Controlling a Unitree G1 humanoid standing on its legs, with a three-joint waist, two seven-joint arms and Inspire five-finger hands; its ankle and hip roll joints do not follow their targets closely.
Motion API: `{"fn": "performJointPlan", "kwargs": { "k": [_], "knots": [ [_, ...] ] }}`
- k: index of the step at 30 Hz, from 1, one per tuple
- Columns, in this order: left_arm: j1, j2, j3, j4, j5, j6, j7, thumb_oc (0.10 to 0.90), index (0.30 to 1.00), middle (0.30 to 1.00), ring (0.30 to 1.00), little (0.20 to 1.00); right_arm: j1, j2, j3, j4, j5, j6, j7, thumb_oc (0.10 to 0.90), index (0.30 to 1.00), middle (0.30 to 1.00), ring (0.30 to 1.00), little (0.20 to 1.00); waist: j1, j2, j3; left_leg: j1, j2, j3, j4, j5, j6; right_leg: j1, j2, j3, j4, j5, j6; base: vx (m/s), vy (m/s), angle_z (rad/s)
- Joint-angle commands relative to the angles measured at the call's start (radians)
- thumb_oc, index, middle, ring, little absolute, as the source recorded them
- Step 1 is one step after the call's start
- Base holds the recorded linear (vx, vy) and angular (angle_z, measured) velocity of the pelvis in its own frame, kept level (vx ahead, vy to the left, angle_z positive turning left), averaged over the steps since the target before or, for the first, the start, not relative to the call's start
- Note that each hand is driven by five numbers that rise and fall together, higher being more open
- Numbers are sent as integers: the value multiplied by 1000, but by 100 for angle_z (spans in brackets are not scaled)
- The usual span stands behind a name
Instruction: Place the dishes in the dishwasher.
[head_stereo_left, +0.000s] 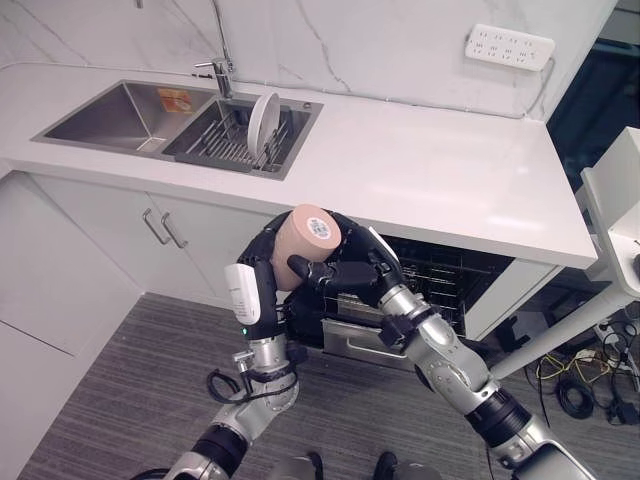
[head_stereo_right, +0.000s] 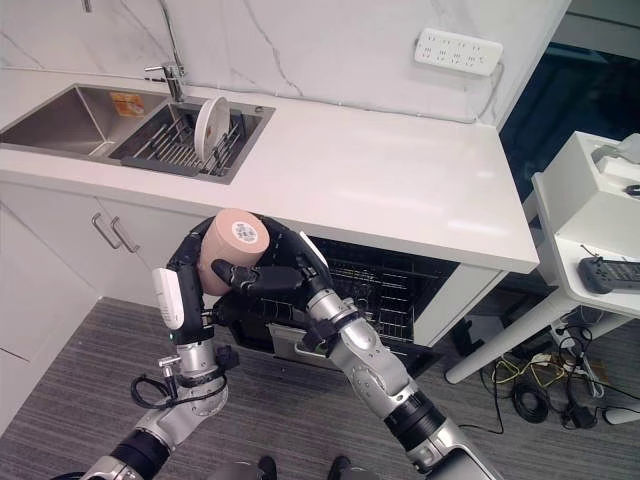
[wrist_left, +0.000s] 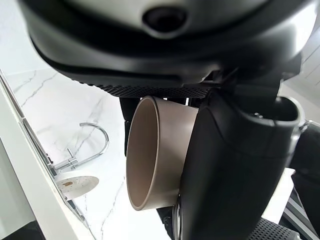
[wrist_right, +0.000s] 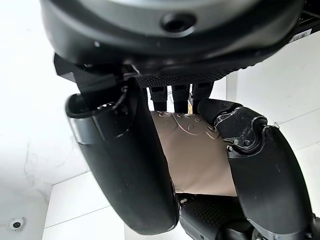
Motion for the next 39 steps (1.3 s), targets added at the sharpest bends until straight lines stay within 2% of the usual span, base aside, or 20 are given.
{"fn": "performJointPlan", "kwargs": {
  "k": [1, 7, 9, 11, 16, 17, 19, 24, 28, 29, 32, 36, 39],
  "knots": [
    [-155, -4, -139, -58, 70, -72, -24, 800, 900, 900, 900, 900, -211, 123, 11, -71, 31, -131, 15, 400, 300, 300, 300, 300, -6, -10, -25, 29, 24, -30, 18, -119, -17, 92, -29, 78, -16, -97, 92, 0, 0, 0],
    [-148, -2, -137, -59, 52, -80, -30, 800, 900, 900, 900, 900, -206, 115, -25, -77, -21, -218, -80, 400, 300, 300, 300, 300, -10, -6, -25, 31, 25, -27, 18, -118, -17, 94, -28, 79, -16, -97, 92, 0, 0, 0],
    [-144, 1, -135, -71, 47, -81, -32, 800, 900, 900, 900, 900, -201, 108, -63, -75, -57, -279, -158, 400, 300, 300, 300, 300, -13, -3, -25, 33, 26, -26, 18, -119, -16, 95, -29, 79, -16, -97, 92, 0, 0, 0],
    [-140, 6, -132, -83, 46, -81, -29, 800, 900, 900, 900, 900, -194, 100, -92, -80, -65, -304, -200, 400, 300, 300, 300, 300, -16, -1, -25, 34, 26, -24, 18, -120, -16, 96, -29, 79, -16, -97, 92, 0, 0, 0],
    [-128, 24, -116, -146, 40, -45, -25, 800, 900, 900, 900, 900, -140, 69, -212, -97, -122, -428, -362, 400, 300, 300, 300, 300, -35, 8, -20, 40, 33, -11, 18, -123, -12, 97, -28, 82, -16, -97, 92, 0, 0, 0],
    [-129, 23, -115, -163, 35, -21, -26, 800, 900, 900, 900, 900, -111, 66, -243, -114, -119, -449, -380, 400, 300, 300, 300, 300, -45, 12, -18, 42, 36, -5, 18, -124, -11, 97, -28, 85, -16, -97, 92, 0, 0, 0],
    [-128, 27, -112, -181, 29, 7, -19, 800, 900, 900, 900, 900, -67, 60, -271, -136, -116, -485, -386, 400, 300, 300, 300, 300, -61, 18, -15, 46, 40, 4, 18, -124, -11, 98, -27, 89, -16, -98, 91, -3, 19, 1],
    [-126, 31, -106, -194, 26, 33, -10, 800, 900, 900, 900, 900, -19, 58, -292, -157, -129, -527, -368, 400, 300, 300, 300, 300, -75, 27, -14, 54, 41, 12, 18, -127, -10, 104, -27, 91, -16, -101, 90, 9, 12, -3],
    [-117, 33, -99, -203, 15, 8, -28, 800, 900, 900, 900, 900, -1, 52, -305, -167, -144, -542, -357, 400, 300, 300, 300, 300, -79, 28, -16, 57, 41, 15, 18, -128, -10, 106, -27, 92, -16, -103, 90, 6, 3, -1],
    [-108, 36, -94, -212, -11, -33, -69, 800, 900, 900, 900, 900, 14, 43, -315, -178, -156, -535, -347, 400, 300, 300, 300, 300, -82, 29, -18, 59, 41, 16, 18, -129, -10, 107, -26, 92, -16, -104, 91, 34, 2, 0],
    [-92, 45, -91, -237, -56, -100, -168, 800, 900, 900, 900, 900, 43, 23, -329, -188, -132, -497, -282, 400, 300, 300, 300, 300, -89, 29, -20, 60, 42, 19, 18, -131, -10, 107, -25, 95, -16, -104, 92, 34, 4, 0],
    [-67, 74, -70, -249, -84, -102, -268, 800, 900, 900, 900, 900, 87, -7, -350, -182, -114, -440, -201, 400, 300, 300, 300, 300, -98, 30, -25, 60, 44, 26, 18, -131, -12, 103, -22, 101, -16, -105, 95, 46, 20, -5],
    [-38, 125, -45, -231, -156, -87, -432, 800, 900, 900, 900, 900, 161, -45, -379, -172, -72, -426, -128, 400, 300, 300, 300, 300, -110, 31, -28, 56, 50, 34, 18, -126, -15, 97, -19, 107, -16, -104, 98, 25, 7, -2]
  ]
}}
